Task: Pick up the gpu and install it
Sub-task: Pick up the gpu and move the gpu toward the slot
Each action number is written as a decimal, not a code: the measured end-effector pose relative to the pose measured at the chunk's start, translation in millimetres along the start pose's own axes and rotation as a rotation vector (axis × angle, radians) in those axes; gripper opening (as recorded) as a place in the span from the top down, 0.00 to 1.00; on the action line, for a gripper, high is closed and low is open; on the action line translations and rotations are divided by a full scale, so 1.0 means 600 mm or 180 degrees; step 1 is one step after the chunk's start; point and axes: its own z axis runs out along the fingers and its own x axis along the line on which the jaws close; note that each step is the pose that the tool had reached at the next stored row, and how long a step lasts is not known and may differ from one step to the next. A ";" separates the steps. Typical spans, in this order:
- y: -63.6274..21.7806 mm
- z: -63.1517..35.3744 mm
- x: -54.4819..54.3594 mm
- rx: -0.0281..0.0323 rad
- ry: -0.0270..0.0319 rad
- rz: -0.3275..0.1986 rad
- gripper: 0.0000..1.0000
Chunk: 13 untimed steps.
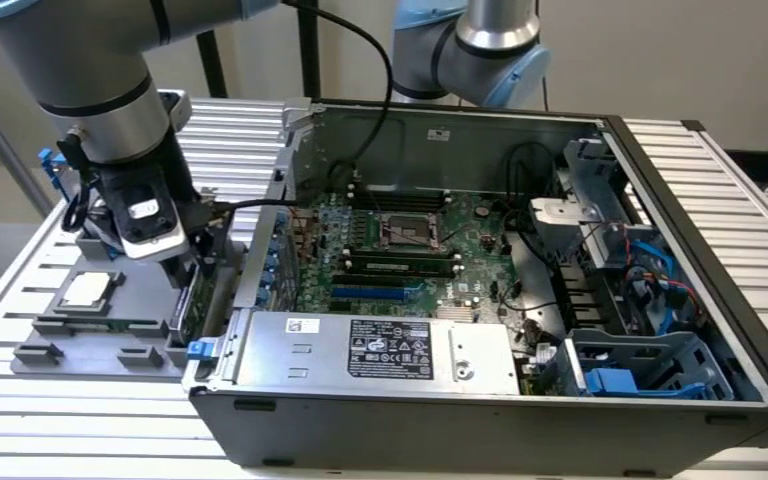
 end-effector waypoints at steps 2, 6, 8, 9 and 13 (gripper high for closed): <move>0.000 0.006 0.000 0.0000 0.0000 0.0000 0.00; 0.000 0.015 0.001 0.0000 0.0000 0.0000 0.00; 0.002 0.016 0.002 0.0000 0.0000 0.0000 0.00; 0.003 0.017 0.002 0.0000 0.0000 0.0000 0.00; 0.008 0.020 0.003 0.0002 0.0000 -0.0001 0.00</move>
